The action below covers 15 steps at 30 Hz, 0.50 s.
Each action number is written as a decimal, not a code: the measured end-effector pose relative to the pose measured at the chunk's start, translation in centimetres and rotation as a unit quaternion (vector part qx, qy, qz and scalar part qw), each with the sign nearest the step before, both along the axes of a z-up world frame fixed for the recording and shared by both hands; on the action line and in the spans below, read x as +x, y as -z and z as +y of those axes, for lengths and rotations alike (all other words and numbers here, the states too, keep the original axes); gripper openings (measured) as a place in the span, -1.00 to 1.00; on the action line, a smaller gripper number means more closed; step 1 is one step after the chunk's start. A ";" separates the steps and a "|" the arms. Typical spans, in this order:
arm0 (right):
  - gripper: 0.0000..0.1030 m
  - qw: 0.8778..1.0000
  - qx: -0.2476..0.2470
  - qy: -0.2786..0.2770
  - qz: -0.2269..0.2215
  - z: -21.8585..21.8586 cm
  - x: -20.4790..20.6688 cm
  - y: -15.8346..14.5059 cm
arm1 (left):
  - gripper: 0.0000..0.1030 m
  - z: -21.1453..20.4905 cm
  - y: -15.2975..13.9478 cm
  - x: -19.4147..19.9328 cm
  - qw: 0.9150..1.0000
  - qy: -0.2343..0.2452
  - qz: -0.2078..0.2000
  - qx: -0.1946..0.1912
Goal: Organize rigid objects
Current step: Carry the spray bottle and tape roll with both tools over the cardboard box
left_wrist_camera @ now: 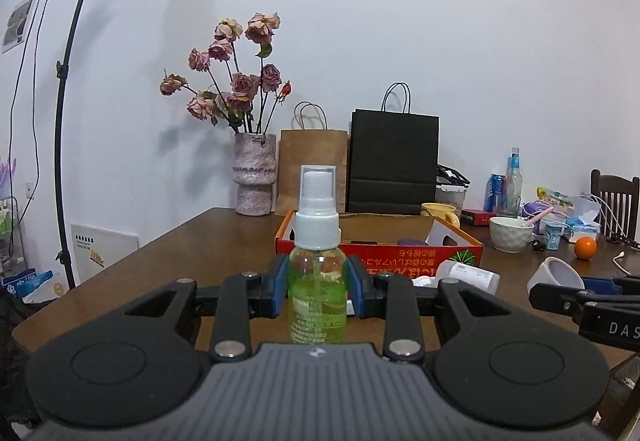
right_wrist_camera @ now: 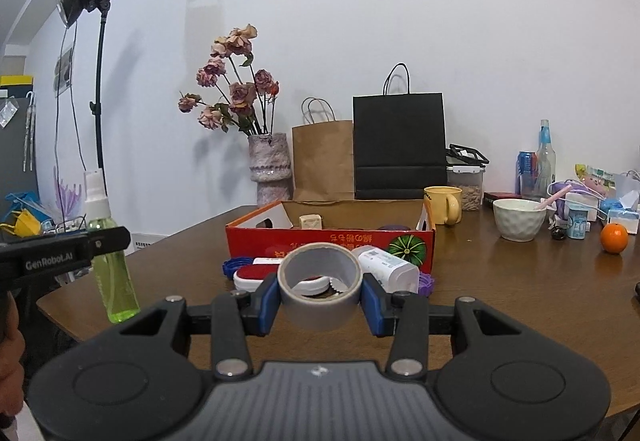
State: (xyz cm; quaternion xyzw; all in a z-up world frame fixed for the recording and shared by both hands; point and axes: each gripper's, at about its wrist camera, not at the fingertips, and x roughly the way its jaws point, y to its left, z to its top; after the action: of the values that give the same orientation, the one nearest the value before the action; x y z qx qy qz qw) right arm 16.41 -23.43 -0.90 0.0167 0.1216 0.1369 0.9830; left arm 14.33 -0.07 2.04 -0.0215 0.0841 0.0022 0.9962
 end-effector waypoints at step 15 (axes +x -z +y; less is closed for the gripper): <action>-0.18 0.999 -0.022 -0.021 0.014 -2.2 15.0 -5.9 | -0.39 0.9 -5.5 15.0 1.000 0.009 0.001 0.013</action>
State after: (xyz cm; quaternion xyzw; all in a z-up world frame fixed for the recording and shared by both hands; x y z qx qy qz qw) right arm 31.45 -25.61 4.96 -0.0056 0.1388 0.1550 0.9781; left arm 29.33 0.80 7.52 -0.0080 0.0850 -0.0055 0.9963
